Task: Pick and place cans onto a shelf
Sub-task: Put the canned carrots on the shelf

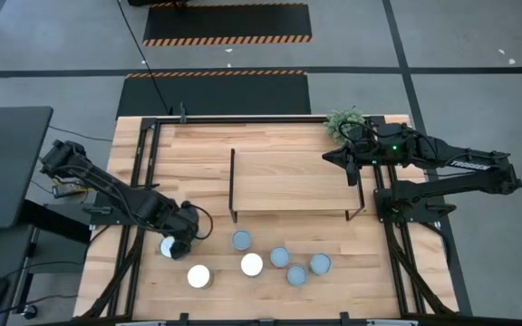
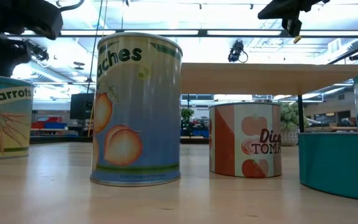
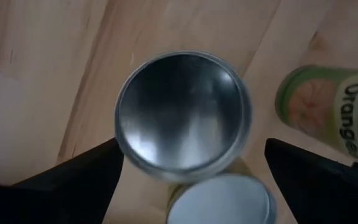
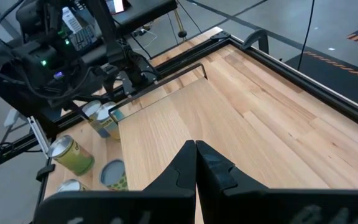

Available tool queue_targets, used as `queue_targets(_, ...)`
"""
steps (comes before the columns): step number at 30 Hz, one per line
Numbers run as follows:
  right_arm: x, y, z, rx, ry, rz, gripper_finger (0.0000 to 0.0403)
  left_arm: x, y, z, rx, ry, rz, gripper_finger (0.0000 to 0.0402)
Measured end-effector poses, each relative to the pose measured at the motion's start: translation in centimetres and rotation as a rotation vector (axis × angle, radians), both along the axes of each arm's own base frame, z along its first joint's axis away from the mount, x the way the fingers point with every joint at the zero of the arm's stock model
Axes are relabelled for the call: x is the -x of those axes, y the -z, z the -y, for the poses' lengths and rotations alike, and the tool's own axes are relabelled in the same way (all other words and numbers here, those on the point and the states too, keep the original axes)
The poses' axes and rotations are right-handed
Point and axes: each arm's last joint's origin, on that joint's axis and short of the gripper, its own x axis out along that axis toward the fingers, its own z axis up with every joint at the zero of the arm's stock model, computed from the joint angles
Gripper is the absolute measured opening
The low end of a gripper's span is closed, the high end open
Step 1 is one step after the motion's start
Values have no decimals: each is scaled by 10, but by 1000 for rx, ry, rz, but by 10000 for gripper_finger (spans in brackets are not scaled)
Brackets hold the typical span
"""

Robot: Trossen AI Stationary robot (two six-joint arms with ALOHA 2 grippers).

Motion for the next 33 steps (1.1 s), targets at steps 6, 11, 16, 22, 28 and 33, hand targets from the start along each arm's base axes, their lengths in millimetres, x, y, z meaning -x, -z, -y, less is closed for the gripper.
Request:
queue_targets(6, 0, -1, 0, 1, 0, 8, 4, -11, 14, 6, -19, 0, -26, 396)
queue_targets(11, 0, -1, 0, 1, 0, 8, 4, -17, 20, 8, -43, -8, -26, 396)
queue_targets(16, 0, -1, 0, 1, 0, 8, 4, -22, 24, 10, -45, -6, 3, 396)
queue_targets(22, -1, -1, 0, 2, 0, 16, 4, -26, 25, 8, -82, -20, 27, 379)
queue_targets(28, -1, -2, 0, 9, -3, 21, 4, -29, 25, 2, -93, -3, 28, 309)
queue_targets(33, -1, -2, 0, 10, -3, 21, 4, -31, 20, -12, -84, -19, 16, 307)
